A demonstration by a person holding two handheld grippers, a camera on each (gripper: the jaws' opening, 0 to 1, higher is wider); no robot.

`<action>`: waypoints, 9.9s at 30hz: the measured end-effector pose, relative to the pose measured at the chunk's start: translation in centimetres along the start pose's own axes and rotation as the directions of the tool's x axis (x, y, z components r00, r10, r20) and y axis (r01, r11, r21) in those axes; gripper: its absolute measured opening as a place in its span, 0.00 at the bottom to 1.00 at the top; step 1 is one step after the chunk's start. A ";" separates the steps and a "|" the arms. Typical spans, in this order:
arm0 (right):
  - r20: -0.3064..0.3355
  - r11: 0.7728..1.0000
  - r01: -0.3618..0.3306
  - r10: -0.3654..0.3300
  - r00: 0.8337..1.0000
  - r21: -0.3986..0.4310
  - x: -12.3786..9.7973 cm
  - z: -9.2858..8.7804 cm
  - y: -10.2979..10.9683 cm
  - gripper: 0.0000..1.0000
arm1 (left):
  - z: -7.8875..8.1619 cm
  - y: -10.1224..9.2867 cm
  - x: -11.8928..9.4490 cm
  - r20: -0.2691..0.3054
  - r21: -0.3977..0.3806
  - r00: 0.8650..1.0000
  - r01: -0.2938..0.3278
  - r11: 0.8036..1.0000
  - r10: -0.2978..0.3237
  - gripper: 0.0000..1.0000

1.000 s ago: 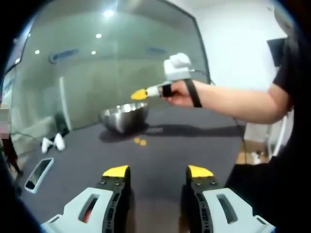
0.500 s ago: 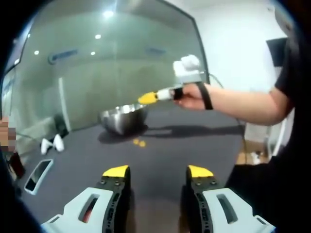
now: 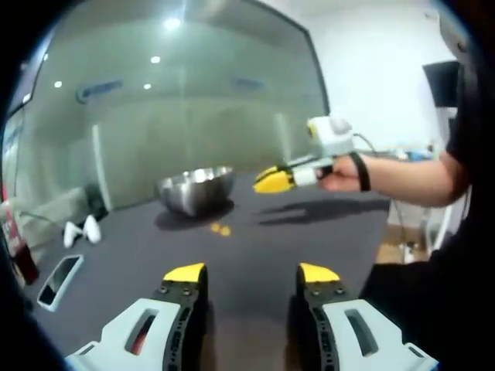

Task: Pick up the QQ candy scattered on the table and place it into the stainless steel bowl on the table

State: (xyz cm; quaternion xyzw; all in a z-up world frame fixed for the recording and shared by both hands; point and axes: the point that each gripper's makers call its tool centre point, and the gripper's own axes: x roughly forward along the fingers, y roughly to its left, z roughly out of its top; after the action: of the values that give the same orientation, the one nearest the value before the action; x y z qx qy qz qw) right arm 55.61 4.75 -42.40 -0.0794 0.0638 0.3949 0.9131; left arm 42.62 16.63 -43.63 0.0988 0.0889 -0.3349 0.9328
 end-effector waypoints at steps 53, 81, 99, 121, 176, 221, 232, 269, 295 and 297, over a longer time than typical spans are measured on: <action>-0.097 0.994 -0.111 0.112 0.989 0.020 6.8 -1.8 5.1 0.10 | -0.5 0.4 -1.0 -0.005 -0.014 1.000 -0.019 1.000 0.019 0.47; 0.173 0.962 0.249 -0.266 0.948 0.115 1.6 5.9 -2.7 0.10 | -0.2 0.0 -0.9 0.003 -0.004 1.000 -0.004 1.000 0.004 0.47; 0.113 0.965 0.244 -0.254 0.961 0.095 8.4 8.8 -6.6 0.10 | -0.3 0.1 -0.8 -0.009 0.000 1.000 -0.005 1.000 0.005 0.47; 0.144 0.980 0.174 -0.186 0.972 0.093 8.9 9.2 -5.8 0.22 | -0.4 0.3 -0.4 -0.020 -0.001 1.000 -0.002 1.000 0.002 0.47; -0.147 0.988 -0.155 0.151 0.978 -0.015 8.4 -2.3 3.6 0.20 | 0.1 -0.9 -0.5 0.007 0.012 1.000 0.019 1.000 -0.020 0.47; -0.038 0.999 -0.041 0.041 0.998 0.015 4.1 1.9 1.5 0.10 | -0.3 0.0 -1.1 0.016 -0.001 1.000 0.003 1.000 -0.003 0.47; 0.007 0.999 0.012 -0.012 1.000 0.029 2.1 3.3 -0.3 0.10 | -0.1 -0.1 -0.5 0.017 0.007 1.000 0.015 1.000 -0.015 0.47; 0.055 0.994 0.104 -0.105 0.993 0.029 8.2 7.6 -4.6 0.23 | 0.3 -0.3 -0.3 0.017 0.011 1.000 0.018 1.000 -0.018 0.47; -0.011 0.985 0.014 -0.013 1.000 0.172 -8.8 -0.1 -0.6 0.24 | 0.6 1.0 0.1 0.031 0.003 0.999 -0.017 1.000 0.017 0.47; -0.017 0.987 0.018 -0.015 1.000 0.161 -9.0 -0.7 -0.2 0.24 | 0.6 0.9 0.1 0.027 0.008 1.000 -0.016 1.000 0.016 0.47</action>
State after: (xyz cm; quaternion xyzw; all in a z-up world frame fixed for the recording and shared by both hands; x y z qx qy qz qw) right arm 49.55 -1.95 -41.48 -0.0092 0.1021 0.3803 0.9192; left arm 43.31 17.08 -42.98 0.0990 0.0743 -0.3293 0.9361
